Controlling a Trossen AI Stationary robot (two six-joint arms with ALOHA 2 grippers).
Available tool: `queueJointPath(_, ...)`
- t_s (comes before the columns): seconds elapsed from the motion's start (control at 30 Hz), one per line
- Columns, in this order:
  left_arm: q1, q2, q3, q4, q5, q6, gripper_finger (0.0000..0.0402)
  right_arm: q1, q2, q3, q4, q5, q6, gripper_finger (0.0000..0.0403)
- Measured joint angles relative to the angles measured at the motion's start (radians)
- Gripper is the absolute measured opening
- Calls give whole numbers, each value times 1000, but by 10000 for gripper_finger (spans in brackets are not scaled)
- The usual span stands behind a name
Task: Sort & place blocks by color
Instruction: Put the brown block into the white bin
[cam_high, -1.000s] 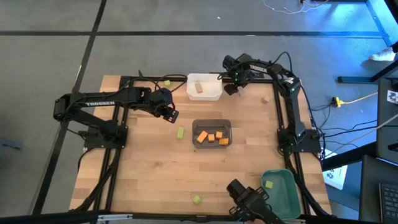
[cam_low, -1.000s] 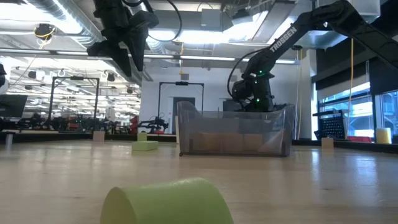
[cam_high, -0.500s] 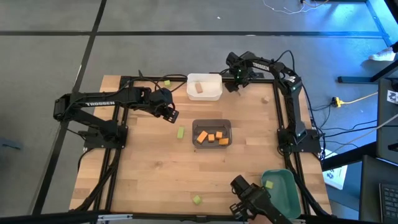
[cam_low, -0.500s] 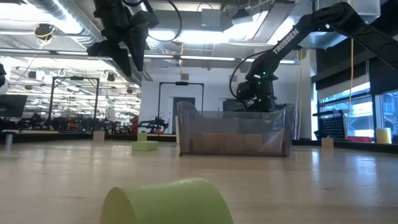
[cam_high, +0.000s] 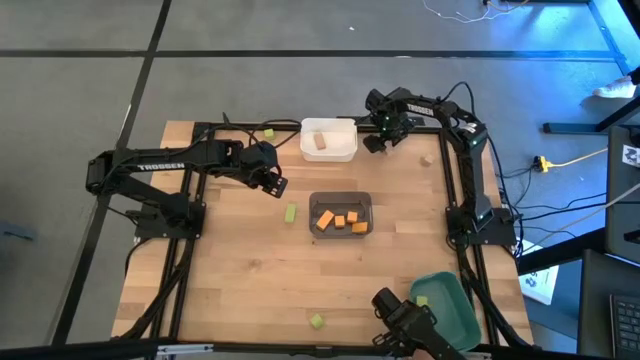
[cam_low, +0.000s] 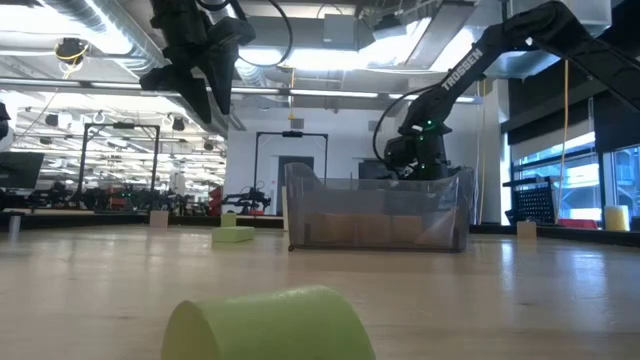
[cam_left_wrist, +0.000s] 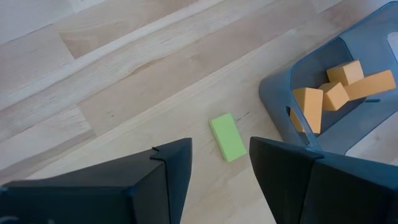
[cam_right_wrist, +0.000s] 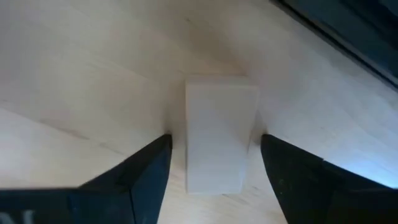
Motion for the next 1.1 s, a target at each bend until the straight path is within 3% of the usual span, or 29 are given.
queueJointPath(0.17, 0, 0, 0, 0, 0, 0, 153, 0, 2, 11, -5, 1, 1, 215)
queueJointPath(0.37, 0, 0, 0, 0, 0, 0, 153, 1, 10, 48, -11, 8, -30, 124)
queueJointPath(0.7, 0, 0, 0, 0, 0, 0, 153, 0, 10, 152, -164, 11, -150, 124)
queueJointPath(1.1, 0, 0, 0, 0, 0, 26, 153, 58, 10, 440, -391, 7, -232, 124)
